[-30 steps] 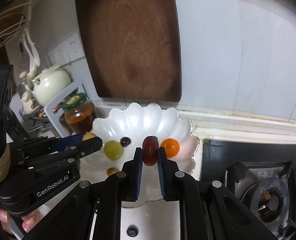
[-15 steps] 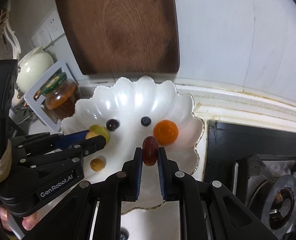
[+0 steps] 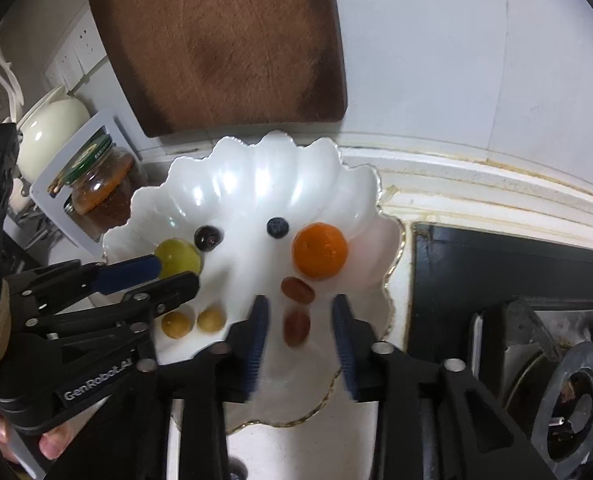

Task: Organize fruits
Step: 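Open the left tool to drop the golden fruit while the right tool drops the red oval, then withdraw both open tools from the bowl toward the dark plum and blueberry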

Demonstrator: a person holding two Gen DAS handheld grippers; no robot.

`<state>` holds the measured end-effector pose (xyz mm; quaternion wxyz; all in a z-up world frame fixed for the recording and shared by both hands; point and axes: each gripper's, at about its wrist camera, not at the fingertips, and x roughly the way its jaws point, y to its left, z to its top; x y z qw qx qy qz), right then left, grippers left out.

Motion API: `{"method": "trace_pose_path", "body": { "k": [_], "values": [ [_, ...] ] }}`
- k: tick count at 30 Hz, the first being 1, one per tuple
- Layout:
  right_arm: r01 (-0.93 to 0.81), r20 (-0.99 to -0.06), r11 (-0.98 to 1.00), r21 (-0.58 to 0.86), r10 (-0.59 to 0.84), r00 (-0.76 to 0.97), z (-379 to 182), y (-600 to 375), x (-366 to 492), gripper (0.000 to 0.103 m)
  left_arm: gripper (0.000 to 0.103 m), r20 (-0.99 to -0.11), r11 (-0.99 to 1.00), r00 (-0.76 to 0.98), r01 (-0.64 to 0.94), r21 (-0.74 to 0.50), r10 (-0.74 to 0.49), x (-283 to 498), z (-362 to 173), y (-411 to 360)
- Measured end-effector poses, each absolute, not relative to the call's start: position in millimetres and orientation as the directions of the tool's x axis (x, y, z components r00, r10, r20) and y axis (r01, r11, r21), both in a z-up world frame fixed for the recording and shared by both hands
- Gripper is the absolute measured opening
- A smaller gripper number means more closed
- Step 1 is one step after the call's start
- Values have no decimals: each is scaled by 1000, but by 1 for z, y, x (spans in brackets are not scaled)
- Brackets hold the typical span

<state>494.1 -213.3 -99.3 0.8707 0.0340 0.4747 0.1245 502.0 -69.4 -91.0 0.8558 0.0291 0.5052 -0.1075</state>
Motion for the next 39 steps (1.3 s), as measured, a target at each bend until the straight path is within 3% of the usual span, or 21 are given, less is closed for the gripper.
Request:
{"method": "trace_pose_path", "body": {
  "k": [13, 29, 39],
  "values": [
    [-184, -769, 971, 153, 234, 594, -71, -212, 462, 36, 47, -803, 983, 592, 181, 43, -74, 459, -47, -43],
    [-210, -633, 974, 88, 217, 743, -9, -191, 395, 36, 47, -724, 981, 681, 189, 32, -108, 397, 0, -17],
    [-223, -603, 969, 107, 241, 761, 2, -187, 365, 36, 50, -684, 976, 720, 210, 51, -120, 360, 15, -10]
  ]
}}
